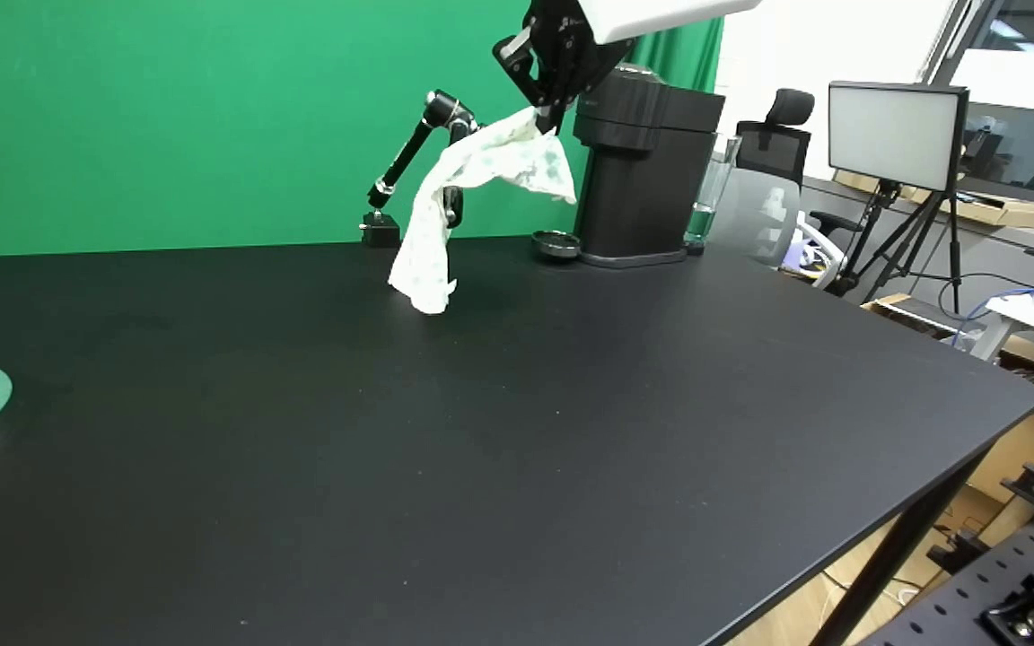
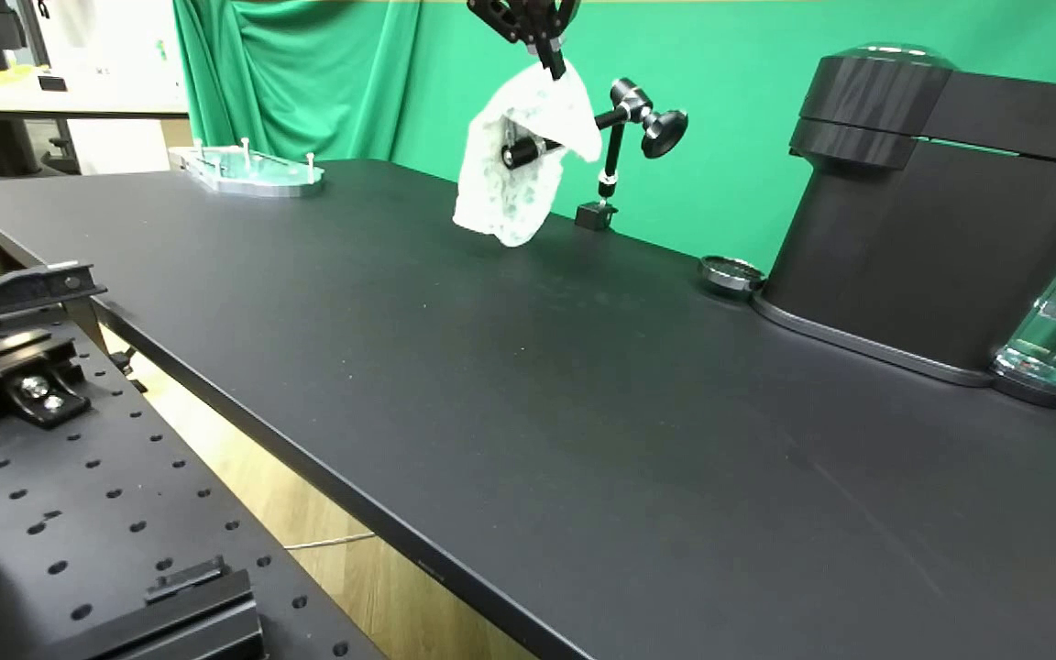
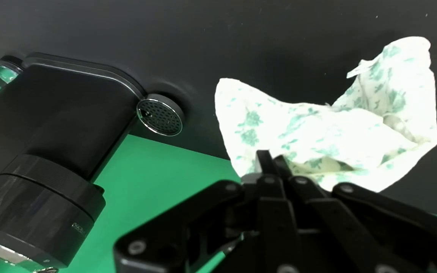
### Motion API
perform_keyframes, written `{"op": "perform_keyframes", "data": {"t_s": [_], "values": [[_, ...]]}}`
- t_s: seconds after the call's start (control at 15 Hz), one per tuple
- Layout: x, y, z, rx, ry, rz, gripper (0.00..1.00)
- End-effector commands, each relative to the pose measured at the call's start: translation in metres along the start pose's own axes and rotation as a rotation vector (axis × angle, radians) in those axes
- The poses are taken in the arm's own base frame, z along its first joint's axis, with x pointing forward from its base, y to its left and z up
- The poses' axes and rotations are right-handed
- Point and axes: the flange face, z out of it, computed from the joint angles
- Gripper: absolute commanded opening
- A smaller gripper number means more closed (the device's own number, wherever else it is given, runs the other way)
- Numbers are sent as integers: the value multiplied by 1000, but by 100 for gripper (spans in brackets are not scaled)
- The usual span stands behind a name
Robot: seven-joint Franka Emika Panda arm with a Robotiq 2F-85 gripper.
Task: Hang the white cloth on the black stand
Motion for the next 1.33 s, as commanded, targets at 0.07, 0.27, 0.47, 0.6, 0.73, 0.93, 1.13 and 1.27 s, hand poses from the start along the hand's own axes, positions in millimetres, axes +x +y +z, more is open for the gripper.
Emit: {"op": "perform_keyframes", "data": {"t_s": [0.07,0.27,0.47,0.6,0.73,0.93,1.13,1.27], "values": [[10,10,10,3,28,86,0],[5,22,23,-3,11,126,0],[-1,31,36,-1,-7,159,0],[-4,33,41,3,-15,166,28],[-6,32,43,10,-17,160,41],[-10,28,42,23,-16,133,62],[-20,19,40,38,-38,54,81],[-33,7,38,78,-57,-51,95]]}}
